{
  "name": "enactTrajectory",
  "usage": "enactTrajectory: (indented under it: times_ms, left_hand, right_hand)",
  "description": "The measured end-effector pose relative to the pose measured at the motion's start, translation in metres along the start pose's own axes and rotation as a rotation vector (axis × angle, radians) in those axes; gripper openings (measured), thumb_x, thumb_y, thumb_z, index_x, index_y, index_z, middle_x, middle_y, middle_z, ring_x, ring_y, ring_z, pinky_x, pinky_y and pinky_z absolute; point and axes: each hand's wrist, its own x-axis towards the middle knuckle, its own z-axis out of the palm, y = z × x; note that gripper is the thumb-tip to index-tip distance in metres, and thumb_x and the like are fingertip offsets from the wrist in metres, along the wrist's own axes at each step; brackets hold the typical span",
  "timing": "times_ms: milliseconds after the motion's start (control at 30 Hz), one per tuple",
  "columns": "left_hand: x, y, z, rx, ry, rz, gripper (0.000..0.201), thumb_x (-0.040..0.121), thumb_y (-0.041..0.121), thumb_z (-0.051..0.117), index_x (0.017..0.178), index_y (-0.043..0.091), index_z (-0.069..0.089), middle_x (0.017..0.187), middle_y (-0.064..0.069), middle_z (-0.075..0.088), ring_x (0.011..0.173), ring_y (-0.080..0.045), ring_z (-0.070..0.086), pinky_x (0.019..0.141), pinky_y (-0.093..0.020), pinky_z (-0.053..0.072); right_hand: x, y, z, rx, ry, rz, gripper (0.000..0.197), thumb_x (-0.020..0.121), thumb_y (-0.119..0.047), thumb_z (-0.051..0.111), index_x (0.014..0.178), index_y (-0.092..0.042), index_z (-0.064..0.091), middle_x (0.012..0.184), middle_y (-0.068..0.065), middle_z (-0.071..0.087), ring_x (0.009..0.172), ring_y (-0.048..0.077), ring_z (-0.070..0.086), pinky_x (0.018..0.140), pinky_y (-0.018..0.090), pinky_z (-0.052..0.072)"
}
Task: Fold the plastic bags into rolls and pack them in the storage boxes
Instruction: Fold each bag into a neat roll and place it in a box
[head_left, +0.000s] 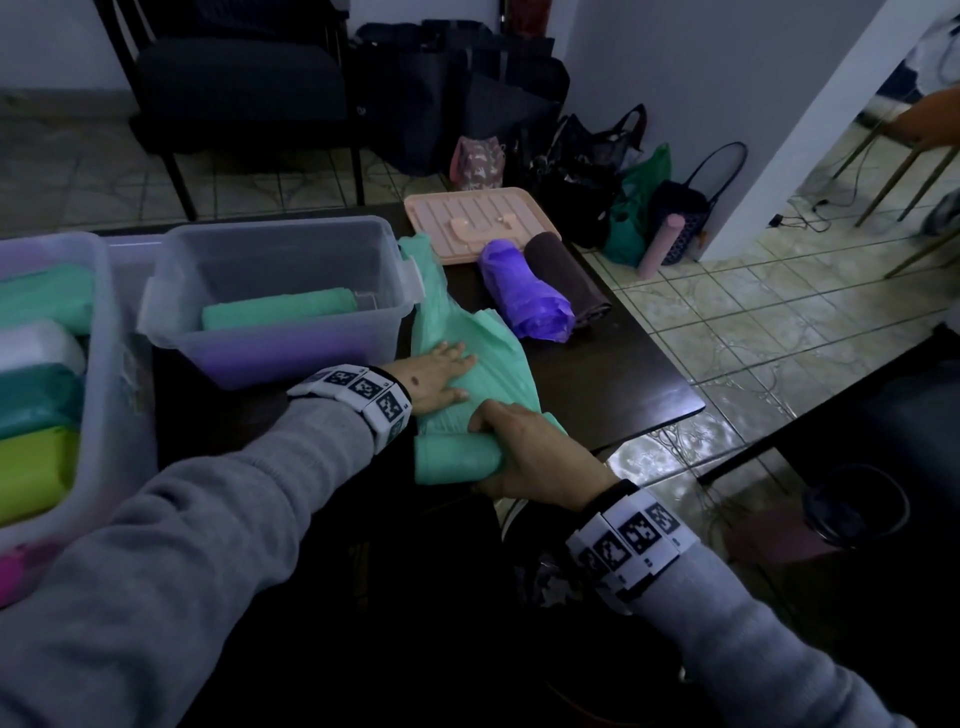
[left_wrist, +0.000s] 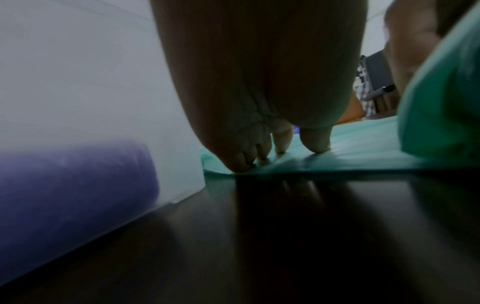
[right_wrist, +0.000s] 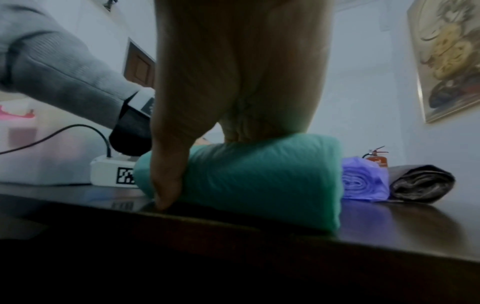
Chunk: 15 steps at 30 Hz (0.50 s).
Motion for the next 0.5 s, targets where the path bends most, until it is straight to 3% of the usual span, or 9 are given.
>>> enactTrajectory:
  times_ms: [100, 200, 267, 333, 400, 500]
  left_hand:
    - [-0.002, 0.000, 0.000, -0.031, 0.008, -0.004, 0.065, 0.100, 0.035, 0.035, 0.151, 0.017, -0.003, 0.158, -0.006, -0.010, 0.146, -0.019, -0.009, 0.117, -0.033, 0.002]
    - [-0.010, 0.002, -0.001, -0.105, 0.105, 0.003, 0.068, 0.098, 0.035, 0.043, 0.151, 0.018, 0.004, 0.159, -0.004, -0.004, 0.147, -0.017, -0.002, 0.117, -0.031, 0.004]
    - [-0.017, 0.006, -0.005, -0.176, 0.187, 0.012, 0.058, 0.095, 0.034, 0.050, 0.147, 0.016, 0.029, 0.155, -0.006, 0.022, 0.142, -0.018, 0.023, 0.114, -0.028, 0.019]
    - [-0.025, 0.011, -0.013, -0.287, 0.206, 0.019, 0.039, 0.092, 0.032, 0.056, 0.128, 0.015, 0.056, 0.131, -0.005, 0.056, 0.113, -0.015, 0.055, 0.096, -0.023, 0.039]
    - [-0.034, 0.014, -0.021, -0.373, 0.143, 0.002, 0.032, 0.088, 0.034, 0.062, 0.114, 0.016, 0.066, 0.107, -0.001, 0.067, 0.091, -0.010, 0.060, 0.083, -0.019, 0.046]
    - [-0.040, 0.012, -0.028, -0.390, 0.049, -0.022, 0.039, 0.080, 0.035, 0.072, 0.114, 0.017, 0.066, 0.106, 0.002, 0.067, 0.100, -0.010, 0.060, 0.094, -0.024, 0.045]
  right_hand:
    - [0.005, 0.005, -0.004, 0.017, -0.029, 0.038, 0.057, 0.065, -0.034, 0.082, 0.113, -0.015, 0.056, 0.108, 0.010, 0.061, 0.103, 0.025, 0.056, 0.088, 0.031, 0.041]
    - [0.013, 0.009, -0.012, 0.051, -0.079, 0.028, 0.061, 0.066, -0.038, 0.082, 0.118, -0.015, 0.060, 0.113, 0.010, 0.054, 0.109, 0.021, 0.050, 0.096, 0.031, 0.040]
    - [0.018, 0.011, -0.019, 0.040, -0.126, 0.029, 0.061, 0.069, -0.040, 0.080, 0.121, -0.015, 0.061, 0.114, 0.010, 0.054, 0.109, 0.021, 0.051, 0.096, 0.028, 0.039]
    - [0.021, 0.013, -0.024, 0.052, -0.167, 0.029, 0.058, 0.072, -0.042, 0.078, 0.122, -0.017, 0.062, 0.113, 0.007, 0.059, 0.105, 0.018, 0.054, 0.090, 0.023, 0.040]
    - [0.025, 0.017, -0.027, 0.119, -0.170, 0.058, 0.058, 0.073, -0.041, 0.077, 0.124, -0.021, 0.059, 0.108, 0.000, 0.061, 0.098, 0.011, 0.054, 0.082, 0.019, 0.038]
    - [0.029, 0.024, -0.028, 0.208, -0.147, 0.133, 0.060, 0.071, -0.041, 0.079, 0.121, -0.024, 0.052, 0.105, -0.002, 0.058, 0.095, 0.012, 0.055, 0.081, 0.020, 0.040]
